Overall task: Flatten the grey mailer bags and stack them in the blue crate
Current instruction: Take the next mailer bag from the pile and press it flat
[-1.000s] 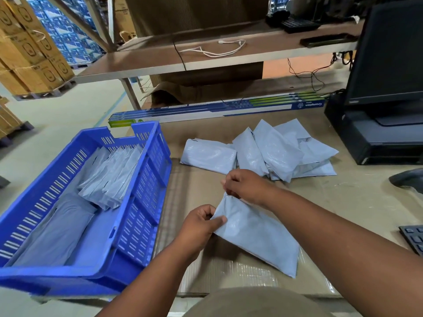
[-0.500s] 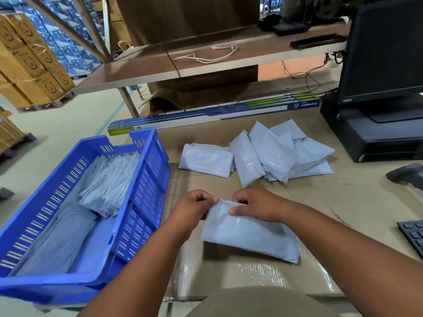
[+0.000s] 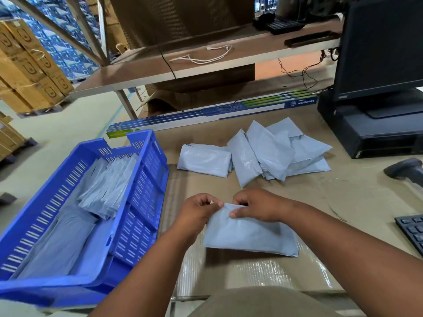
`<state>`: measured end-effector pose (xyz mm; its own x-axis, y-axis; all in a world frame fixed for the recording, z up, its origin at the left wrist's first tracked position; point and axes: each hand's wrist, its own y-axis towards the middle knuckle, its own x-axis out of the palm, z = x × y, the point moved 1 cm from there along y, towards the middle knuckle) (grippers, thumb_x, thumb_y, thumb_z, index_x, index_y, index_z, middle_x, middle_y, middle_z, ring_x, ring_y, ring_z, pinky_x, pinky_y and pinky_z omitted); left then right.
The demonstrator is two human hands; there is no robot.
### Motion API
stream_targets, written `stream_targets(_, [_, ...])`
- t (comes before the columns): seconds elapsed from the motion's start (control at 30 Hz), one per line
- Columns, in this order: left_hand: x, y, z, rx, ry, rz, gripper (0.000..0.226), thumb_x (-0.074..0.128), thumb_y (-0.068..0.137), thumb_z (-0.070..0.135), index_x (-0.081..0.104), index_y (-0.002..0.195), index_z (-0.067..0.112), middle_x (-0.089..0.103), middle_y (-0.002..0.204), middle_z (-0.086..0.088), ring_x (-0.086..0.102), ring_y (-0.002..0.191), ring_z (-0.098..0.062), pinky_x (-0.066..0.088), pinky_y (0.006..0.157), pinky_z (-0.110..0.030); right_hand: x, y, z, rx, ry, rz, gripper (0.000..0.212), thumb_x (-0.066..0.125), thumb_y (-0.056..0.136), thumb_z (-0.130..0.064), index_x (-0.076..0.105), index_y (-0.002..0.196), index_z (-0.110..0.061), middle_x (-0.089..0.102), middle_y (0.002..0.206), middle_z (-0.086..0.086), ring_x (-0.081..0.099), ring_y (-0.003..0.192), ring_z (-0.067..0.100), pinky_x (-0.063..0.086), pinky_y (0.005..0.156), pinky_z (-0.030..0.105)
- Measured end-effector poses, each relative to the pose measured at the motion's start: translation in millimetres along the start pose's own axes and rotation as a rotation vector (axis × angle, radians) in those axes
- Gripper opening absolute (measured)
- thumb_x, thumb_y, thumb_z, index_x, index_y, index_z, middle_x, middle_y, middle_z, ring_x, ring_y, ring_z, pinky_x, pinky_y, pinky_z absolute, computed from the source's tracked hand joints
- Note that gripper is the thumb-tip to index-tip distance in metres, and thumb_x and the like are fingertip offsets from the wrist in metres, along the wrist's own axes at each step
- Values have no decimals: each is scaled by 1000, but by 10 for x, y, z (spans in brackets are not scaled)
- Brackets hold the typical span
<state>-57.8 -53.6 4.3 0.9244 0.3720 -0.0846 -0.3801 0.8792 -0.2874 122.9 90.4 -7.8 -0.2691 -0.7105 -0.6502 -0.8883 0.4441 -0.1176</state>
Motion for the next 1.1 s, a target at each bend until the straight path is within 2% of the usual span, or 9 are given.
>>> stream_targets(0.13, [-110,4,-88,-15,-43,163,11,70,99,7,75,95,-1,71,80,-11,62,69,-19,54,62,-29,-4,-47,108,-23,28,121,35,75,92,-54,57,67,-37,52,65,-13,45,63,2,38,61,28])
stream_targets(0.2, [-150,-29,-129,-40,-95,191,11,65,101,3,71,100,-6,72,83,-15,64,68,-21,58,67,-35,-20,-86,175,-30,5,211,39,72,90,-58,58,70,-27,57,69,-4,47,64,3,42,63,38])
stream_targets(0.27, [-170,-57,-160,-67,-148,186,9,64,102,4,68,105,-3,75,90,-18,71,73,-23,59,71,-38,-37,-138,202,-20,-6,253,40,74,93,-50,58,73,-20,57,71,-2,47,65,4,40,63,35])
stream_targets(0.37, [-125,-76,-176,-118,-124,80,19,72,100,18,70,108,1,78,101,-17,74,85,-28,57,78,-43,-1,-175,164,-38,-50,173,36,75,95,-45,58,73,-23,55,71,-9,48,67,5,35,62,25])
stream_targets(0.57, [-130,-64,-261,-101,50,199,13,74,97,11,71,85,6,70,74,-6,61,60,-15,47,52,-22,-34,-167,201,32,-141,93,26,75,93,-50,63,80,-31,61,76,-14,54,71,3,38,63,22])
stream_targets(0.73, [-409,-105,-496,-182,251,331,15,78,92,15,74,78,12,74,73,-9,65,63,-23,54,58,-36,-91,-400,582,186,-114,132,5,79,89,-37,74,91,-36,69,82,-11,64,78,5,53,74,31])
stream_targets(0.9, [-440,-122,-610,-244,321,339,9,67,93,8,73,86,9,77,71,-10,72,65,-29,58,64,-42,-6,-601,778,247,-16,260,14,75,93,-25,73,100,-36,70,84,-14,64,79,2,53,76,28])
stream_targets(1.0, [-369,-219,-538,-181,510,385,13,64,89,16,72,81,20,76,71,0,73,67,-21,60,66,-38,24,-661,785,261,72,361,21,72,94,-17,74,107,-33,69,91,-13,63,82,0,53,82,29])
stream_targets(1.1, [-240,-280,-410,80,825,418,8,66,91,25,68,83,27,69,80,10,64,77,-12,51,67,-33,37,-734,777,243,69,468,22,70,96,-17,74,113,-29,67,105,-14,63,95,1,53,89,29])
